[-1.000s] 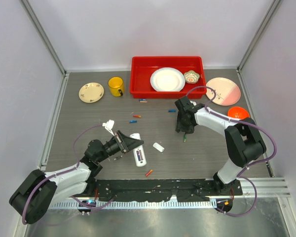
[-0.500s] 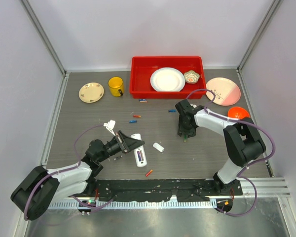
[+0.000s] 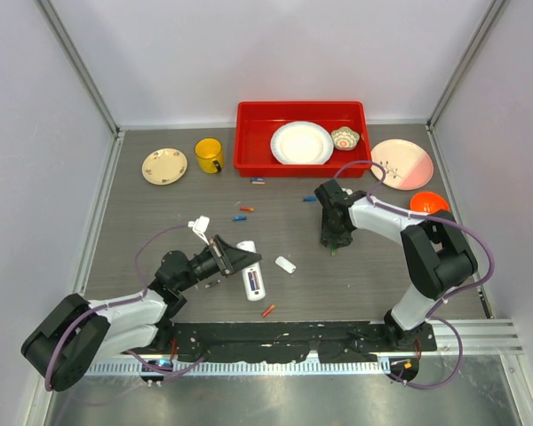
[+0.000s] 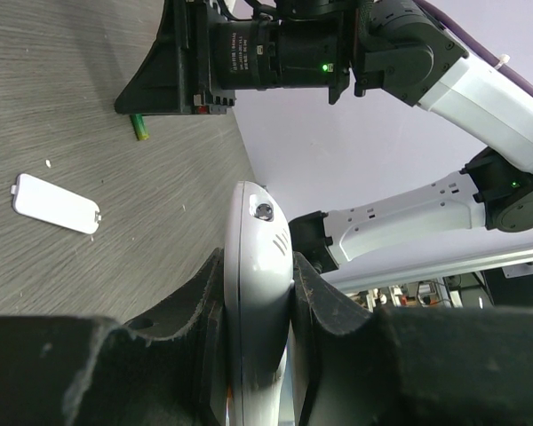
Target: Load the batteries into the remote control
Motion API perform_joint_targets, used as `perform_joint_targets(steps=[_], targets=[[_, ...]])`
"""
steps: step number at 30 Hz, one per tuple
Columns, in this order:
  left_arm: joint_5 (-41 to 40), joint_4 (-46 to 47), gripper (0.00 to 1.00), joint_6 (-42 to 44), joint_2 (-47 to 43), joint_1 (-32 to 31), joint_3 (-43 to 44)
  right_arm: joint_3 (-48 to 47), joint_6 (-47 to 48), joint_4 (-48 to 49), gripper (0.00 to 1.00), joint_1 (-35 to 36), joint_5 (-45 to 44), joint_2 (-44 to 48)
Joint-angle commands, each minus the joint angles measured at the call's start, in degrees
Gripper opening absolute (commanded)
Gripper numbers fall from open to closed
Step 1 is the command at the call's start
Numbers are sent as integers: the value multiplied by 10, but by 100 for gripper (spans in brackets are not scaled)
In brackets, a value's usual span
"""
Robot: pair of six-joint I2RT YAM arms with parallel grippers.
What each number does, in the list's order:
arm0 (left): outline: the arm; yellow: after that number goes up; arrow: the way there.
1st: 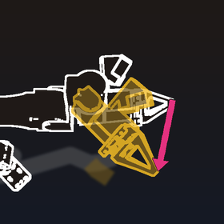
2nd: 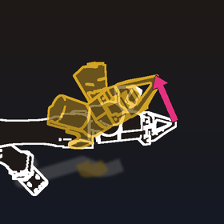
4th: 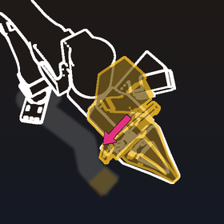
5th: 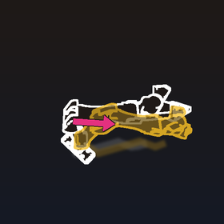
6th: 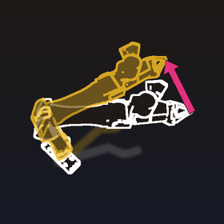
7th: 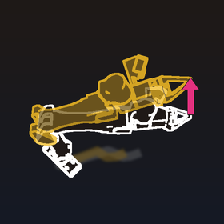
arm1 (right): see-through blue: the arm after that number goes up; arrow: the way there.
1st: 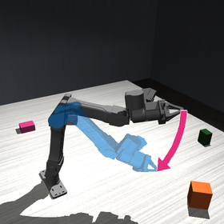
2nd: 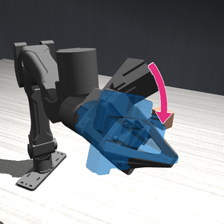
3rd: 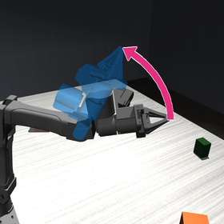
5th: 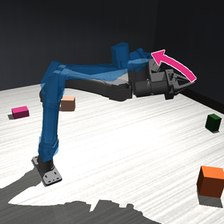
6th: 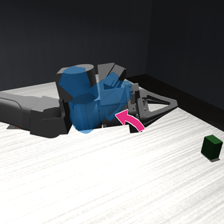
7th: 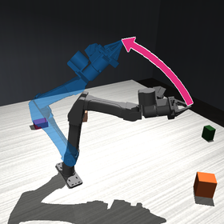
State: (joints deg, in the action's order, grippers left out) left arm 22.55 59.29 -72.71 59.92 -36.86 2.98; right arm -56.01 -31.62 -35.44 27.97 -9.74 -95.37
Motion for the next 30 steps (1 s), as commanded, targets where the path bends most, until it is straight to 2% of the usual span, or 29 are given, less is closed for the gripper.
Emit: perform_joint_targets(steps=[1, 19, 22, 23, 27, 30], targets=[[2, 51, 0, 12, 6, -5, 20, 4, 11, -2, 40, 2, -10, -18], [3, 73, 0, 10, 37, -8, 25, 14, 23, 10, 37, -17, 16, -28], [3, 79, 0, 9, 45, -8, 25, 20, 25, 16, 31, -21, 22, -28], [3, 84, 0, 9, 50, -9, 26, 23, 25, 18, 23, -22, 26, -26], [9, 96, 0, 7, 66, -11, 32, 43, 10, 42, 2, -22, 23, -2], [15, 108, 0, 6, 85, -15, 40, 57, 2, 63, 1, -11, 28, 66]])
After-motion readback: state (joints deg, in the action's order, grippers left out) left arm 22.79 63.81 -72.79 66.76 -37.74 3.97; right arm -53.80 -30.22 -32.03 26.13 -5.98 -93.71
